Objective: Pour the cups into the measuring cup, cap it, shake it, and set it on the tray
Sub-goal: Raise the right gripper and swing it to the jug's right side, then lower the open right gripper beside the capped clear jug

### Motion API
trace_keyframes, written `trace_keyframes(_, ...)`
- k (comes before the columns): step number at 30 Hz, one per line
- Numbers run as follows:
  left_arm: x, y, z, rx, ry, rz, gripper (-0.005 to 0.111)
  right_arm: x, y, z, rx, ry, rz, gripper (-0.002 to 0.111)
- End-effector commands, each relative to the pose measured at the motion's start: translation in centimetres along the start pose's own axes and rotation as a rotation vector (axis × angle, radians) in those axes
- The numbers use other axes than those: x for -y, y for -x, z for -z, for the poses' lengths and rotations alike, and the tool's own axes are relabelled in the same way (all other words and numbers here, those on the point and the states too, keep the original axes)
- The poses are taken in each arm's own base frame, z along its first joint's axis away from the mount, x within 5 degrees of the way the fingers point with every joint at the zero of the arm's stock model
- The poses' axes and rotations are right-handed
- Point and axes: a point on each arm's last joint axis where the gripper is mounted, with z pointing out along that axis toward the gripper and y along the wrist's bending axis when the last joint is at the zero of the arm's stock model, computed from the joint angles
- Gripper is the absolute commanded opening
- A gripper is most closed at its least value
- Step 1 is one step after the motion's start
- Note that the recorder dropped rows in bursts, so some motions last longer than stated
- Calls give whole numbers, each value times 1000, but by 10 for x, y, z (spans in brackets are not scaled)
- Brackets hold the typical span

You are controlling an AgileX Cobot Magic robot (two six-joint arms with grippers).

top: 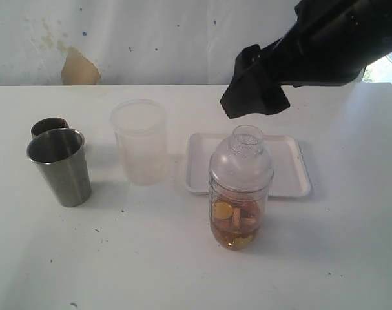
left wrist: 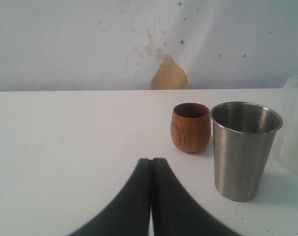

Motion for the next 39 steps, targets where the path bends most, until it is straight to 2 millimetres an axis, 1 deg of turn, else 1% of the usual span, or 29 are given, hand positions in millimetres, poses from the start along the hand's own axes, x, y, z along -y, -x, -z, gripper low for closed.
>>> trace_keyframes(1, 0, 0, 0, 12, -4, 9, 0, -1, -5, 2, -20, 7, 48, 105)
trace_keyframes(2, 0, 0, 0, 12, -4, 9, 0, -3, -7, 6, 53, 4, 70, 105)
trace_keyframes(3, 0, 0, 0, 12, -4, 9, 0, -7, -12, 15, 172, 3, 98, 105)
trace_keyframes(4, 0, 0, 0, 12, -4, 9, 0, -10, -15, 22, 248, -1, 106, 105)
trace_keyframes(5, 0, 0, 0, 12, -4, 9, 0, -14, -26, 32, 378, -8, 98, 105)
trace_keyframes(6, 0, 0, 0, 12, -4, 9, 0, -15, -33, 34, 418, -11, 94, 105)
trace_keyframes(7, 0, 0, 0, 12, -4, 9, 0, -15, -46, 30, 432, -14, 88, 105)
trace_keyframes(8, 0, 0, 0, 12, -4, 9, 0, -15, -56, 22, 412, -11, 73, 105)
trace_keyframes(9, 0, 0, 0, 12, -4, 9, 0, -13, -67, 10, 374, -10, 60, 105)
trace_keyframes(12, 0, 0, 0, 12, -4, 9, 0, -9, -79, -5, 367, -30, 17, 105)
trace_keyframes(14, 0, 0, 0, 12, -4, 9, 0, -8, -82, -8, 379, -35, -24, 105)
trace_keyframes(18, 0, 0, 0, 12, -4, 9, 0, -7, -82, -10, 369, -34, -23, 105)
trace_keyframes(21, 0, 0, 0, 12, -4, 9, 0, -8, -87, -16, 318, -16, -23, 105)
trace_keyframes(24, 0, 0, 0, 12, -4, 9, 0, -7, -98, -29, 263, -14, -31, 105)
trace_keyframes(28, 0, 0, 0, 12, -4, 9, 0, -3, -121, -50, 316, -66, -84, 105)
trace_keyframes(32, 0, 0, 0, 12, -4, 9, 0, -5, -146, -67, 357, -122, -69, 105)
trace_keyframes(34, 0, 0, 0, 12, -4, 9, 0, -8, -153, -72, 375, -133, -52, 105)
trace_keyframes(39, 0, 0, 0, 12, -4, 9, 0, -14, -163, -77, 402, -137, -17, 105)
